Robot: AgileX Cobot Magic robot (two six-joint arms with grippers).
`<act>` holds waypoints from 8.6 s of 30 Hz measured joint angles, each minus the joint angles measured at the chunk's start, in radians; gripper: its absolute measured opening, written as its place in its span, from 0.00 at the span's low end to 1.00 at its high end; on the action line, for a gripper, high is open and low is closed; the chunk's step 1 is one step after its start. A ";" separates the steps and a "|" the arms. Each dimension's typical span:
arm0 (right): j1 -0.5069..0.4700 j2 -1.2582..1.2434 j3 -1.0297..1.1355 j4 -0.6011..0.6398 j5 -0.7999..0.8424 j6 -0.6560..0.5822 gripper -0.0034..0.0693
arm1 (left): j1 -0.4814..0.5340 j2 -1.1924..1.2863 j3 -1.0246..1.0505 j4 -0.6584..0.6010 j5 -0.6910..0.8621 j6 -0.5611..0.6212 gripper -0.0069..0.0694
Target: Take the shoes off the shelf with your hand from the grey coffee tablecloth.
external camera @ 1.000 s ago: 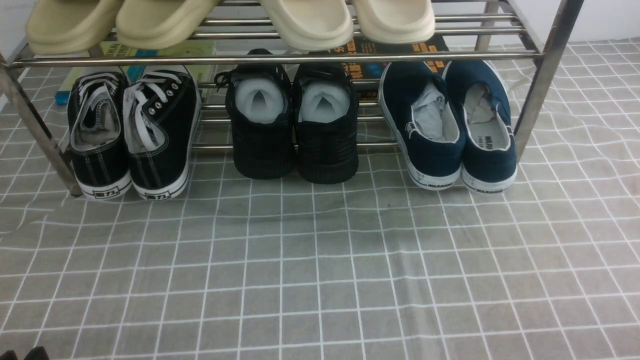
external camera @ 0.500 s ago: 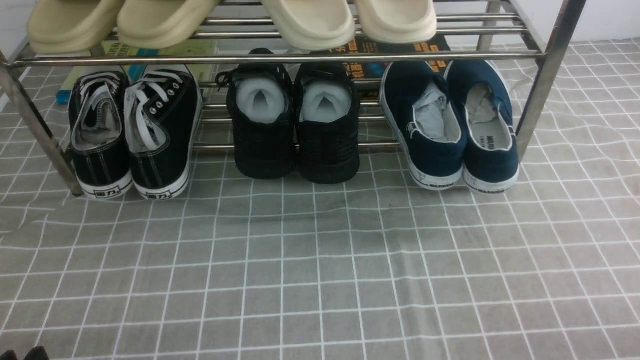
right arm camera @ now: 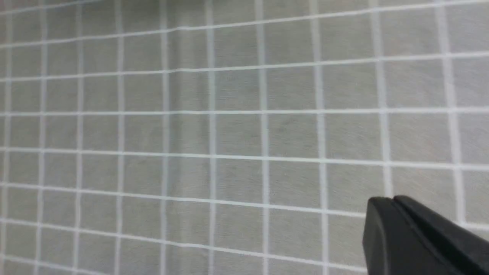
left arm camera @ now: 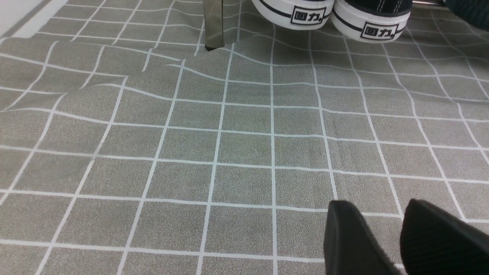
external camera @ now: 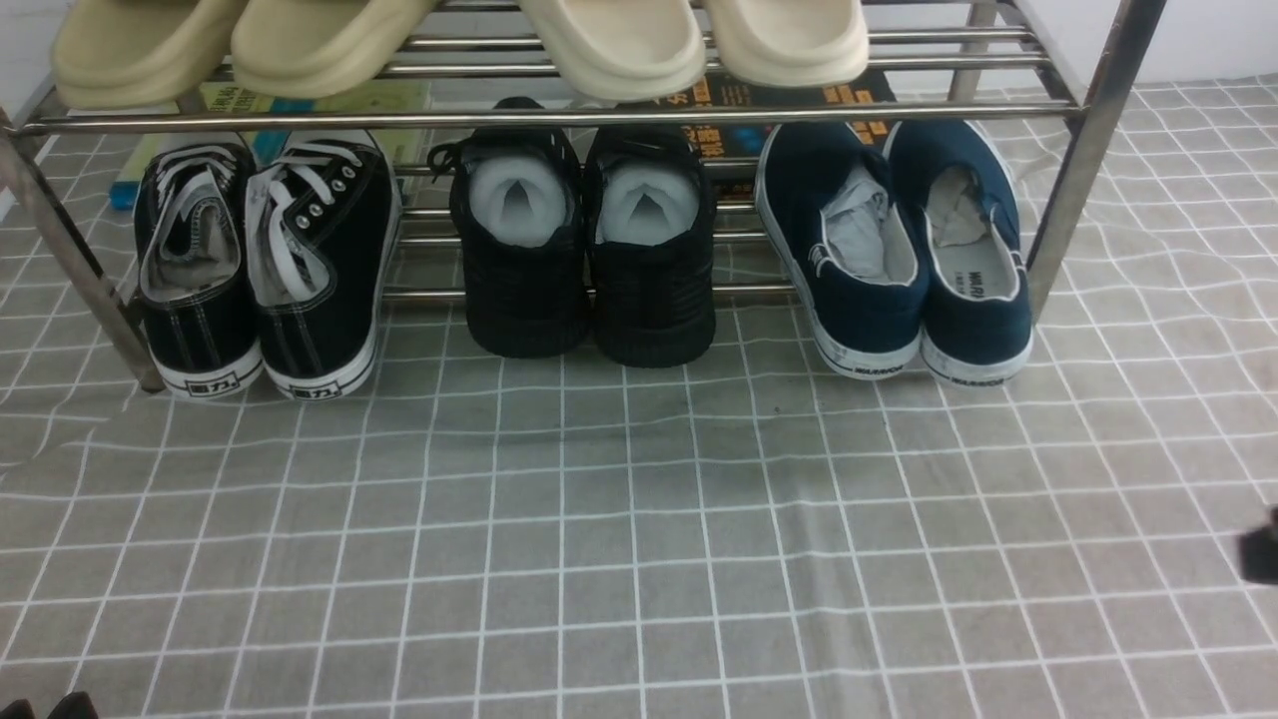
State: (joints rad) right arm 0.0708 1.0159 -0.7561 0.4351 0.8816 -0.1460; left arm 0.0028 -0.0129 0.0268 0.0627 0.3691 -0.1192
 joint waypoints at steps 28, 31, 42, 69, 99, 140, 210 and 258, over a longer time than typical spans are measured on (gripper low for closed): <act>0.443 0.931 -0.961 -0.568 0.057 0.223 0.60 | 0.000 0.000 0.000 0.000 0.000 0.000 0.41; 0.443 0.956 -0.963 -0.572 0.024 0.226 0.56 | 0.000 0.000 0.000 0.000 0.000 0.000 0.41; 0.442 0.982 -0.963 -0.566 0.007 0.239 0.08 | 0.000 0.000 0.000 0.000 0.000 0.000 0.41; 0.732 0.513 -0.661 -0.484 0.319 0.440 0.09 | 0.000 0.000 0.000 0.001 0.000 0.000 0.41; 0.612 0.618 -0.632 -0.750 0.025 0.579 0.81 | 0.000 0.000 0.000 0.002 0.000 0.000 0.41; 0.642 0.378 -0.125 -0.596 -0.141 0.538 0.08 | 0.000 0.000 0.000 0.003 0.000 0.000 0.41; -0.054 -1.026 0.755 -0.395 -0.432 0.174 0.05 | 0.000 0.000 0.000 0.003 0.000 0.000 0.41; -0.086 -1.027 0.768 -0.396 -0.483 0.177 0.12 | 0.000 0.000 0.000 0.003 0.000 0.000 0.41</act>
State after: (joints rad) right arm -0.0151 -0.0107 0.0118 0.0394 0.3986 0.0311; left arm 0.0028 -0.0129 0.0268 0.0654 0.3691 -0.1192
